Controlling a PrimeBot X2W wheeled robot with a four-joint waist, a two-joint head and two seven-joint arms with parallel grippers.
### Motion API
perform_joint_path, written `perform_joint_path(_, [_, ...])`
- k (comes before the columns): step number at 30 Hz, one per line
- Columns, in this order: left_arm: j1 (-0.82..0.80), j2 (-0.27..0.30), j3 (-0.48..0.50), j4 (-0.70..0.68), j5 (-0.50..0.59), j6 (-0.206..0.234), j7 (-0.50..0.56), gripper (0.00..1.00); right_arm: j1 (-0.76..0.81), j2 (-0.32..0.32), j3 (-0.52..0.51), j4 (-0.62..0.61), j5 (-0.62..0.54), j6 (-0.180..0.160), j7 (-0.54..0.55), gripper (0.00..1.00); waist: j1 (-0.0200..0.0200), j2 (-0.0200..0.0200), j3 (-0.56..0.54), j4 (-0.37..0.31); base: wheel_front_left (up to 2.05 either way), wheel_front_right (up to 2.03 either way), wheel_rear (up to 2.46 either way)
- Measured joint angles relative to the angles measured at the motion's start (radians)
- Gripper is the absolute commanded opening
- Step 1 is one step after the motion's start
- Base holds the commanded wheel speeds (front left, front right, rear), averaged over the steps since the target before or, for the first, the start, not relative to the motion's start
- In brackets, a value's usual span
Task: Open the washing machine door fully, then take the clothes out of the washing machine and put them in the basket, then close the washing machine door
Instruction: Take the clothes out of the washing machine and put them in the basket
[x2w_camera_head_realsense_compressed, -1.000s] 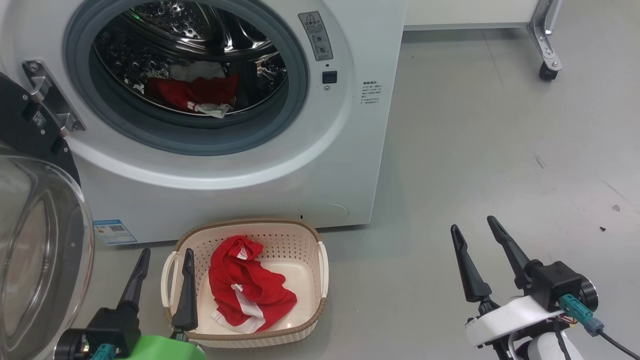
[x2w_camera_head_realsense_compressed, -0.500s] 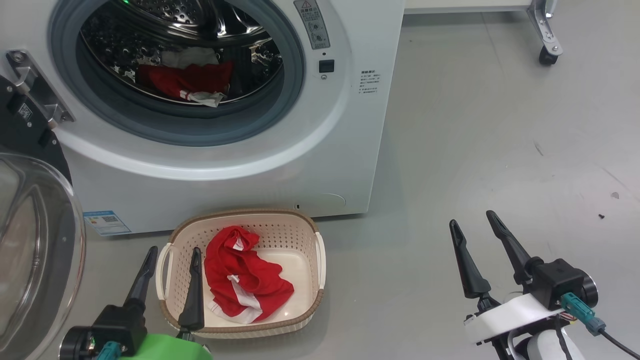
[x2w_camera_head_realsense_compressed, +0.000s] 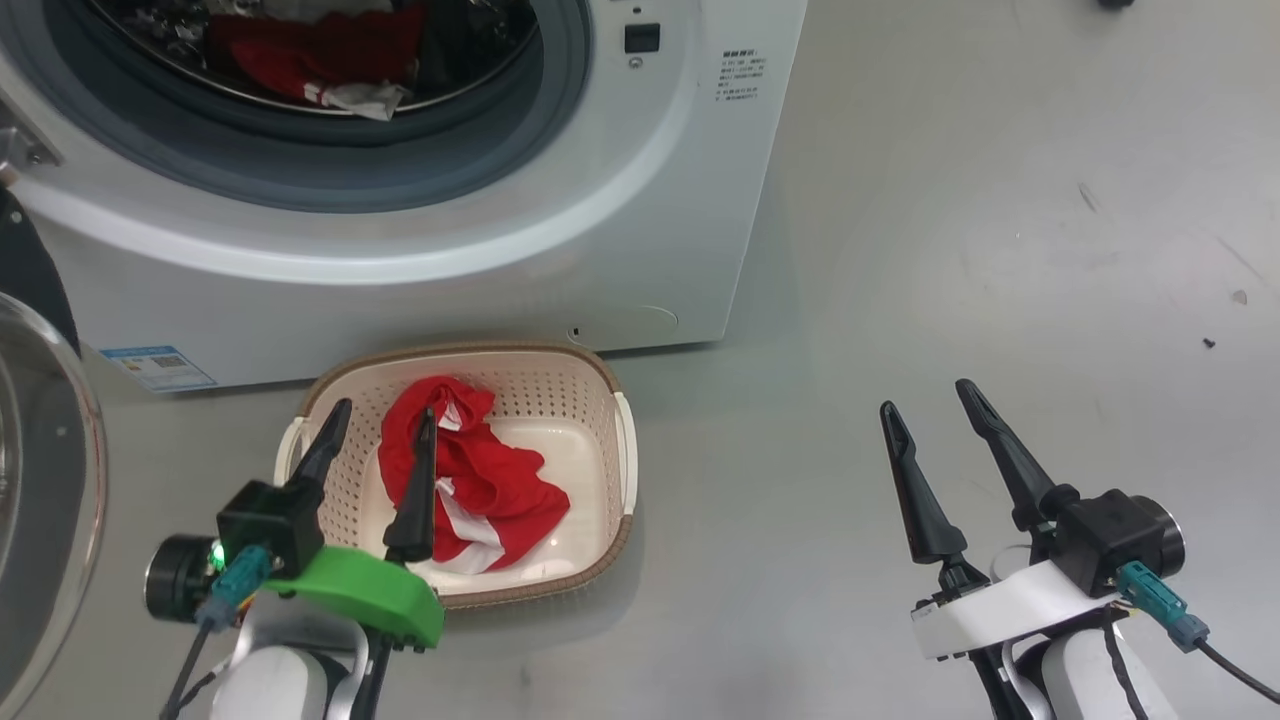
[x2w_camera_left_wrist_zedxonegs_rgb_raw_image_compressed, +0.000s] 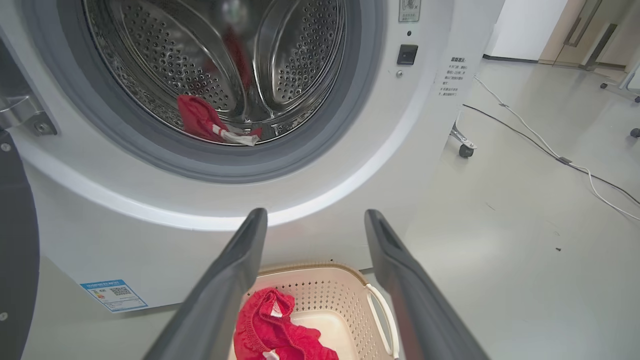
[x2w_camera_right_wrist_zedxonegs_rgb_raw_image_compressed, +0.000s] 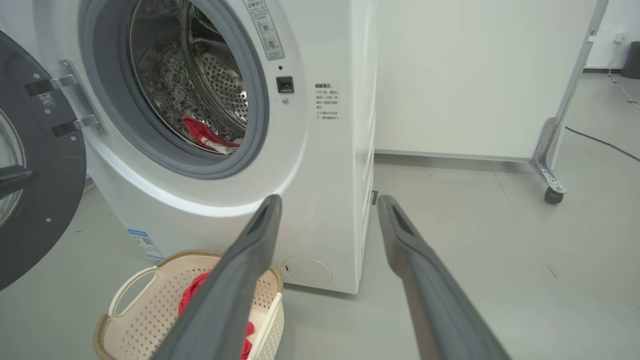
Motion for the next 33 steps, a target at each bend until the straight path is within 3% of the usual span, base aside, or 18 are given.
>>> perform_joint_path(14, [-0.347,0.015,0.039,0.157,-0.044,-0.019,0.172,1.00,-0.082,0.001,0.016,-0.038,0.027,0.000,0.000,1.00,0.0000,0.0000,0.176,-0.051,0.00,0.00,0.00])
perform_joint_path(27, [-0.735,0.188,0.108,0.238,-0.010,-0.021,0.378,1.00,-0.203,0.001,0.083,-0.076,0.149,0.000,0.000,1.00,0.0001,0.0000,0.355,-0.136,0.00,0.00,0.00])
perform_joint_path(33, [-0.871,0.241,0.106,0.261,0.033,-0.024,0.433,1.00,-0.241,0.001,0.109,-0.080,0.195,-0.009,0.000,1.00,0.0001,0.0000,0.425,-0.187,0.00,0.00,0.00])
